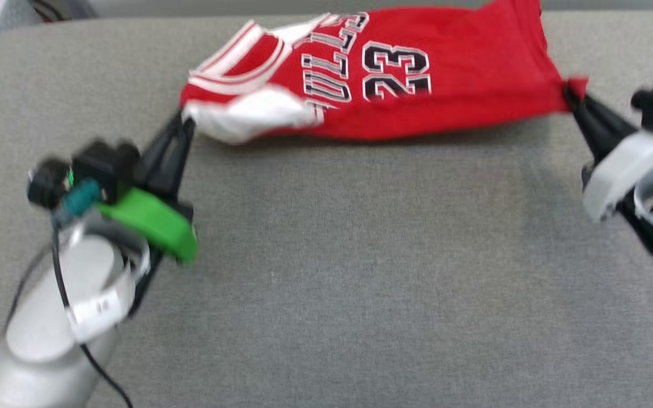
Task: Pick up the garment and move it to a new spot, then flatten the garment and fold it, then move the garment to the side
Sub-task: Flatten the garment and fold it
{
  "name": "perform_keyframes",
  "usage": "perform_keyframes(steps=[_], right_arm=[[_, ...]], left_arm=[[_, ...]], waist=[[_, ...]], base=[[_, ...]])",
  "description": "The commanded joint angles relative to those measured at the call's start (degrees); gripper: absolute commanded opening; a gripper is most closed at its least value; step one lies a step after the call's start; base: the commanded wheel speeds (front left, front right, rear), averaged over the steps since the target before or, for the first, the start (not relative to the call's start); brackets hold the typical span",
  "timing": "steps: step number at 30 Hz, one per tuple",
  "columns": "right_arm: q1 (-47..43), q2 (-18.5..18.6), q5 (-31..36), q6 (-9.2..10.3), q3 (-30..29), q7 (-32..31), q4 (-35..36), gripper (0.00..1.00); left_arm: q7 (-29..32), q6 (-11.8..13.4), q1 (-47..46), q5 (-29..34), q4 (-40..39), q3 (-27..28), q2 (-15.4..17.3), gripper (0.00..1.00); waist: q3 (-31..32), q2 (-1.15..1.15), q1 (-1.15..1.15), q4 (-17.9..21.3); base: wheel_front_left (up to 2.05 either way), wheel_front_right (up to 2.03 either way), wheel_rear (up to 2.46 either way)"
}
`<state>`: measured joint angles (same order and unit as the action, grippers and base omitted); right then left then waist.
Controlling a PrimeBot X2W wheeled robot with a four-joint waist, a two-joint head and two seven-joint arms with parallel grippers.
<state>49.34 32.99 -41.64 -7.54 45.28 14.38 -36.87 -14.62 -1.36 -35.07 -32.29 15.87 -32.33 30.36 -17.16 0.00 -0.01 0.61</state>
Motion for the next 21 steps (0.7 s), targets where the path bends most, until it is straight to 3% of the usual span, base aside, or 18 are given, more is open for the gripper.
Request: perform_keyframes(steps=[1,13,18,21], right_arm=[[-3.2,0.7,-5.9,0.05,0.3,0.2,1.2,0.00],[-26.4,5.8,-9.6,0.05,-2.5,-1.5,8.8,0.00],[-35.9,6.0,-10.2,0.05,-6.1,-3.3,11.7,0.00],[-44.4,6.1,-9.8,0.05,-11.1,-4.8,14.2,0.00]], left_arm=[[-0.4,0.7,4.2,-0.8,-1.3,0.1,0.8,0.00],[1.1,5.2,29.6,-6.2,-10.6,-1.9,3.4,0.00],[1.3,7.7,37.8,-8.4,-12.1,-3.0,2.6,0.00],[1.4,8.6,43.7,-10.6,-12.6,-4.0,2.1,0.00]], waist=[[5.7,0.00,0.01,-0.9],[12.3,0.00,0.01,-2.0],[13.4,0.00,0.01,-1.6],[14.8,0.00,0.01,-1.7]], base=[[0.00,0.00,0.00],[0.00,0.00,0.00],[0.00,0.00,0.00],[0.00,0.00,0.00]])
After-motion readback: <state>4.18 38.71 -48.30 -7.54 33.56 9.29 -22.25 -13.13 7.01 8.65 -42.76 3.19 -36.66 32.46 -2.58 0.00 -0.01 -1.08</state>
